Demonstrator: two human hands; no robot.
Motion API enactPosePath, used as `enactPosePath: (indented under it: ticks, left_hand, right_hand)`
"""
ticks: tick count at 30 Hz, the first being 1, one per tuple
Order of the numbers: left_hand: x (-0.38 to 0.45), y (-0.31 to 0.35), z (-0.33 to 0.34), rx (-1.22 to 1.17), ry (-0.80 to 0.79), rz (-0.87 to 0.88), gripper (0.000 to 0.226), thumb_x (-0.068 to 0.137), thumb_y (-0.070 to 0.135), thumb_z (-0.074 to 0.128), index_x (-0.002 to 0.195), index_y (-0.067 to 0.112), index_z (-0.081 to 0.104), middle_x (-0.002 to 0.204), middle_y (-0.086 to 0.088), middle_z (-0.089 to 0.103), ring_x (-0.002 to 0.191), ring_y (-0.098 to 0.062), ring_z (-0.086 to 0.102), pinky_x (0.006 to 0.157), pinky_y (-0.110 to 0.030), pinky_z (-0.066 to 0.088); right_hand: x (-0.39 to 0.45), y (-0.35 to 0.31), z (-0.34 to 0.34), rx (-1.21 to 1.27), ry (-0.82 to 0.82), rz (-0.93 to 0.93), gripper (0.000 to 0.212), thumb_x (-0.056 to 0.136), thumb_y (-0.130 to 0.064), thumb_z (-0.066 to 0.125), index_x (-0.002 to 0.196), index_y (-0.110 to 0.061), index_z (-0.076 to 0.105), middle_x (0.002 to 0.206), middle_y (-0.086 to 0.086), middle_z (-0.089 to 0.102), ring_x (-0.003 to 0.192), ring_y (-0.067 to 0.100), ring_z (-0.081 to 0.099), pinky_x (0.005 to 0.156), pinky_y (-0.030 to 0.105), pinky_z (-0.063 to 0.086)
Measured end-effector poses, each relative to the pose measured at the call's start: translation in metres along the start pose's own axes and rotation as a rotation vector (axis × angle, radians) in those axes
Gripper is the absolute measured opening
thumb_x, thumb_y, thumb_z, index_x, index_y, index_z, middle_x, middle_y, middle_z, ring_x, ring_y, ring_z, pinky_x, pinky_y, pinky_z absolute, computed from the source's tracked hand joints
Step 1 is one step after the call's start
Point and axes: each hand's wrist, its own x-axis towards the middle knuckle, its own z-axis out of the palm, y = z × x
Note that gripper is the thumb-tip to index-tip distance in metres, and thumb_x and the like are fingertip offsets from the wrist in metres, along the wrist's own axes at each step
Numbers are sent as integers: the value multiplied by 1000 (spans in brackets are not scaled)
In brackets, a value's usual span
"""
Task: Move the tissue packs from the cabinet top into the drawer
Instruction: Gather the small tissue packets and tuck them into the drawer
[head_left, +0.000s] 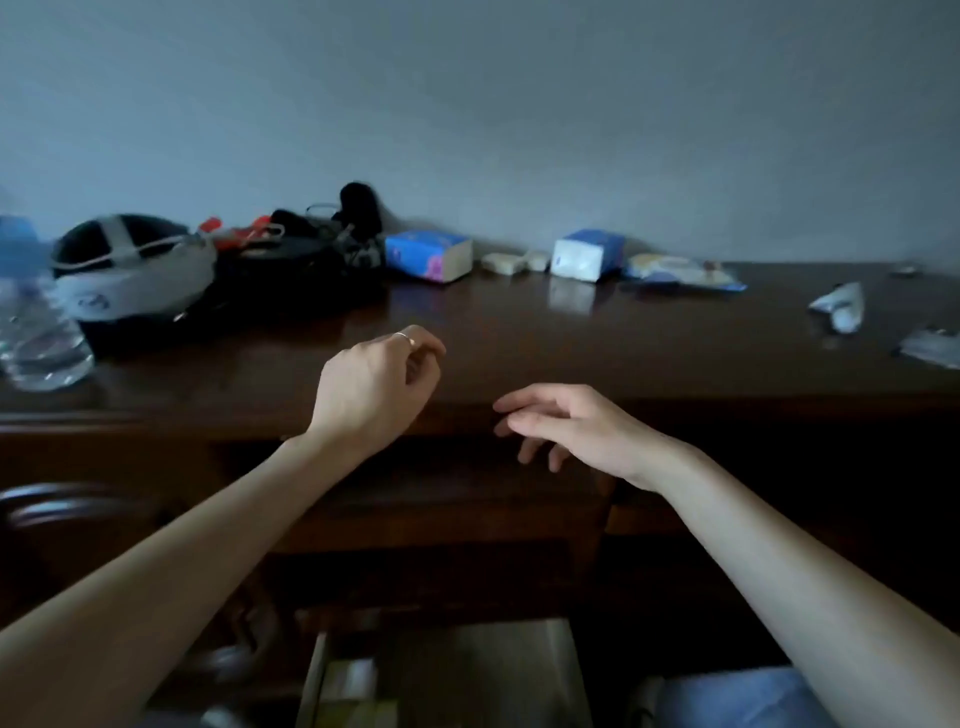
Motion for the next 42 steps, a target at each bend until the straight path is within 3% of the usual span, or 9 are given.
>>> enactPosePath:
  ticks: [3,6,11,18,24,27,32,37,42]
  left_hand:
    - [55,1,25,-12,-151,-39,21,88,36,58,107,38,68,94,11,68,92,-21,68,68,-29,42]
    - [89,1,63,31,-277,-31,26,89,34,58,113,35,68,111,4,65,106,-23,64,80,-34,50]
    - [123,-6,125,84,-373,18,28,95,38,55,120,33,65,122,4,60,117,-18,53,93,-37,50]
    - [180,-11,181,111,-293,34,41,95,46,53,131,27,57,131,0,57,123,-21,51,99,-38,44]
    - [232,-32,225,55,-248,43,52,92,40,57,140,21,49,140,-3,51,128,-24,49,105,-40,42]
    - [259,-46,251,11,-272,85,55,91,33,53,144,20,46,151,-3,44,139,-21,39,115,-38,32]
    - [306,-64,295,-63,-426,115,63,98,39,44,156,20,31,169,0,9,155,-18,5,125,-40,11]
    - [323,-66,314,12,-503,43,60,97,49,38,151,22,40,153,-9,41,140,-30,38,115,-43,32]
    - [315,-58,303,193,-452,38,58,94,61,43,131,19,58,126,-11,44,116,-31,53,97,-42,46]
  right_hand:
    - [26,-8,-47,-22,276,-51,16,97,-22,64,108,-24,75,94,-4,79,85,13,73,65,22,55]
    - [59,8,-93,-311,575,-4,17,92,-31,67,108,-30,73,103,-10,75,103,9,67,90,29,53]
    - [108,52,-128,-873,372,267,67,97,-62,39,154,-25,36,160,3,38,147,25,34,118,44,27]
    - [205,53,-138,-1081,359,92,65,99,-61,35,153,-25,33,160,4,36,146,26,34,115,46,30]
    - [304,43,-155,-1174,367,43,45,107,-30,42,149,-16,34,155,7,36,133,33,49,95,48,46]
    - [351,53,-171,-1190,369,131,63,98,-9,51,155,-15,25,164,7,17,137,36,45,100,49,46]
    - [401,79,-191,-1115,420,272,49,100,-40,38,146,-22,42,152,9,45,135,32,49,104,47,39]
    - [413,88,-201,-1144,428,234,44,101,-46,32,134,-21,46,140,14,50,128,37,52,99,48,40]
    - [396,77,-197,-1163,433,205,41,102,-35,38,137,-14,43,137,19,45,121,42,54,95,48,44]
